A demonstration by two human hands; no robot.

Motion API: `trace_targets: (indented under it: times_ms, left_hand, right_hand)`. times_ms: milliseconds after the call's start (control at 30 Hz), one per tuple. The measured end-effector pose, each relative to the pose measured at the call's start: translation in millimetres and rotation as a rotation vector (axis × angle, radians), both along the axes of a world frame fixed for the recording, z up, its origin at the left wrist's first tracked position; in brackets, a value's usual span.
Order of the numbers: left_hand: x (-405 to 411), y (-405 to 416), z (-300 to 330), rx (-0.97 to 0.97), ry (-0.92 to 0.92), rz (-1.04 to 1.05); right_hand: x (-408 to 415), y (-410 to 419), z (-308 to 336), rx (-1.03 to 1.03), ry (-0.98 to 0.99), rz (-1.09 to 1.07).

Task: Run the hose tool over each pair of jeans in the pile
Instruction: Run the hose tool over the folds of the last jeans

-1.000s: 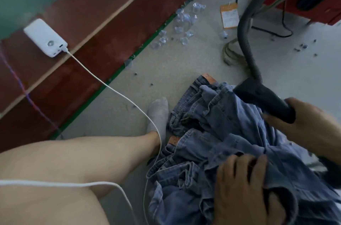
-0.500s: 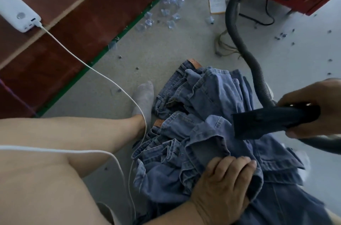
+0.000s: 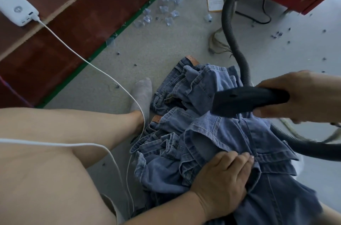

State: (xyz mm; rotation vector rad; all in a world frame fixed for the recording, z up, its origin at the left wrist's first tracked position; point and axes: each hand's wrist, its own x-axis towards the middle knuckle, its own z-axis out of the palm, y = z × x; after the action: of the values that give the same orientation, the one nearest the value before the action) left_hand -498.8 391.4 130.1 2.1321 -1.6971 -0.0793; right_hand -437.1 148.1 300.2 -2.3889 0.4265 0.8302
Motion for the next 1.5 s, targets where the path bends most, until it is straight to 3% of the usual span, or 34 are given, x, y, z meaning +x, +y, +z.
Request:
trace_targets:
  times_ms: [100, 167, 233, 367, 500, 600, 667, 733, 800, 867, 900, 967, 1000, 1033, 1100, 1133, 1167, 1300, 1367, 1433, 1500]
  left_hand:
    - [0.5, -3.5, 1.5, 0.068, -0.042, -0.058]
    - [0.3, -6.6, 2.0, 0.079, -0.071, -0.082]
    - [0.5, -8.5, 2.3, 0.072, -0.087, -0.100]
    - [4.5, -9.0, 6.0, 0.059, 0.022, -0.097]
    - [8.9, -11.1, 8.7, 0.060, 0.157, -0.095]
    - [9.5, -10.0, 10.1, 0.050, 0.216, -0.073]
    - [9.0, -7.1, 8.0, 0.049, 0.267, -0.077]
    - [15.5, -0.4, 10.2, -0.004, 0.388, -0.171]
    - [29.4, 8.3, 19.5, -0.215, 0.505, -0.224]
    - [54.9, 10.8, 24.7, -0.417, 0.552, -0.058]
    - [73.4, 7.9, 24.9, -0.476, 0.591, 0.153]
    - [119.3, 1.1, 15.9, -0.494, 0.707, 0.782]
    - [145.9, -1.9, 6.5, -0.376, 0.784, 1.065]
    - [169.0, -2.5, -10.2, -0.140, 0.888, 1.235]
    - [195.1, -1.0, -43.2, 0.401, 1.140, 1.270]
    - [197.5, -1.0, -54.7, 0.541, 1.289, 1.212]
    - [195.6, -1.2, -62.1, 0.593, 1.386, 1.165]
    - [190.1, 8.5, -79.7, 0.532, 1.477, 1.118]
    - [190.7, 11.1, -82.5, 0.633, 1.286, 1.013]
    - [187.0, 8.6, -73.6, 0.781, 0.911, 0.911]
    - [180.2, 7.8, -69.1, 0.699, 0.832, 0.834]
  right_hand:
    - [11.1, 19.4, -12.8, 0.063, 0.233, 0.163]
    - [21.9, 39.4, -34.7, 0.002, 0.271, 0.313]
    - [35.2, 54.7, -54.6, -0.091, 0.175, 0.365]
    - [57.6, 43.7, -52.6, -0.163, -0.030, 0.176]
    - [48.0, 13.1, -19.3, -0.001, 0.230, 0.084]
    - [33.7, 33.9, -37.5, 0.024, 0.391, 0.206]
    - [31.1, 56.5, -69.3, -0.049, 0.280, 0.286]
    - [33.7, 64.5, -98.6, -0.134, 0.029, 0.180]
    - [34.0, 57.3, -117.6, -0.237, -0.115, 0.035]
    - [22.0, 50.0, -131.8, -0.311, -0.117, -0.015]
    - [11.8, 48.2, -136.9, -0.335, -0.102, -0.019]
    - [-7.4, 48.7, -140.0, -0.374, -0.111, -0.032]
    - [-14.1, 48.1, -138.6, -0.383, -0.140, -0.048]
    - [-18.5, 46.6, -136.1, -0.377, -0.166, -0.066]
    - [-20.9, 45.6, -129.9, -0.343, -0.162, -0.077]
    - [-20.4, 46.1, -128.1, -0.332, -0.142, -0.061]
    - [-20.0, 46.6, -126.9, -0.326, -0.114, -0.039]
    - [-18.8, 44.2, -122.9, -0.270, -0.077, -0.050]
    - [-15.3, 41.3, -121.3, -0.236, -0.067, -0.079]
    - [-11.0, 40.3, -121.1, -0.213, -0.056, -0.089]
    - [-8.8, 42.4, -120.9, -0.203, -0.053, -0.079]
